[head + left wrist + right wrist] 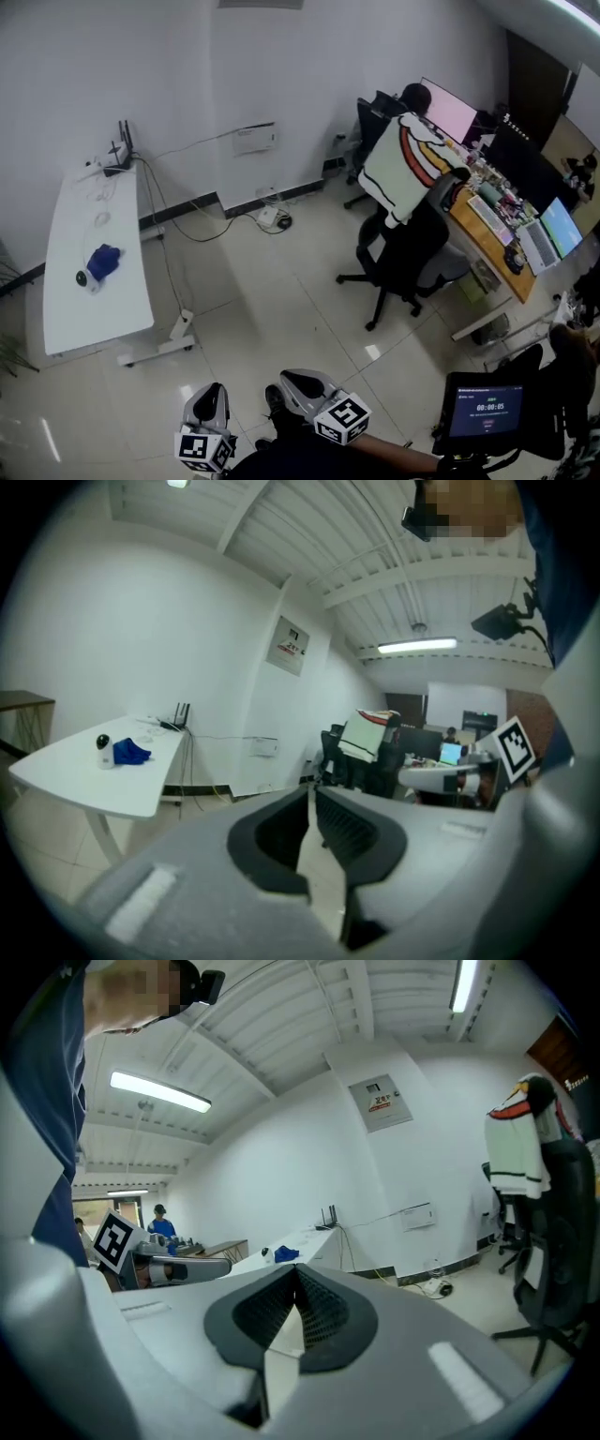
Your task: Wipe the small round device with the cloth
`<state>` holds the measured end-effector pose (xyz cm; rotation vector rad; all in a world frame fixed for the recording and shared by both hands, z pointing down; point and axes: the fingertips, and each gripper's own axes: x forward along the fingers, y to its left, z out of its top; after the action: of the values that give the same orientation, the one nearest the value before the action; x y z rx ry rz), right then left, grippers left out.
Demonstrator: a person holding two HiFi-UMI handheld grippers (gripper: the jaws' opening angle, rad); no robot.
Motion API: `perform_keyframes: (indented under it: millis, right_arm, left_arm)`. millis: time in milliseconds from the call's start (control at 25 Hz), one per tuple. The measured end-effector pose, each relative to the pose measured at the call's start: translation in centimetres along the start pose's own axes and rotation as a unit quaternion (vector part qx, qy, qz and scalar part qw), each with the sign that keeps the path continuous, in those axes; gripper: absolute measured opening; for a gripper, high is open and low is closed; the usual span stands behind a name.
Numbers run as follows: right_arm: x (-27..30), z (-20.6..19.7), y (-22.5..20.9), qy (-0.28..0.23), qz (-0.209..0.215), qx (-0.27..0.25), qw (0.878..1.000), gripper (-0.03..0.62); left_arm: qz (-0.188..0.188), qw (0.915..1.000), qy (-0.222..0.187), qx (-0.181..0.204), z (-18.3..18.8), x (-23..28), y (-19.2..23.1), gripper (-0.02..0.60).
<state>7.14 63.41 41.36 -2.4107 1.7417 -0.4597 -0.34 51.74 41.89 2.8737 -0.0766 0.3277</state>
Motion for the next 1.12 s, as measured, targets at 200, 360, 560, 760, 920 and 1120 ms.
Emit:
perform_keyframes:
  millis: [200,360,560,760,920,1120]
  right_arm:
    - [9.8,4.2,-2.1,-0.033,0.070,-0.011,0.997,0.005]
    - [16.1,5.6,-0.7,-0.016,0.151,-0.019,0.988,0.006]
    - [22.7,5.5,2.1,0.016,0.217,-0.014,0.976,0.006]
    - [29.8,6.1,5.7,0.041,0.244,-0.036,0.968,0.006]
    - [35.6,5.6,7.3,0.055,0.240,-0.053,0.968,0.006]
    - [42.3,6.2,8.1,0.077,0.200,-0.069,0.974,0.006]
  left_arm:
    - [0.049,0.9980,-0.029,0.028,5.2,4.3,5.8,0.026]
    - [0.145,0.9884,-0.040,0.024,6.8,3.0,10.3,0.032]
    - [0.230,0.9722,-0.044,0.000,6.9,-0.1,15.8,0.035]
    - [0.282,0.9577,-0.053,-0.025,8.0,-2.7,22.8,0.047]
    - [0.287,0.9556,-0.060,-0.031,8.4,-2.3,29.7,0.048]
    - [0.242,0.9671,-0.060,-0.051,11.0,1.2,37.8,0.058]
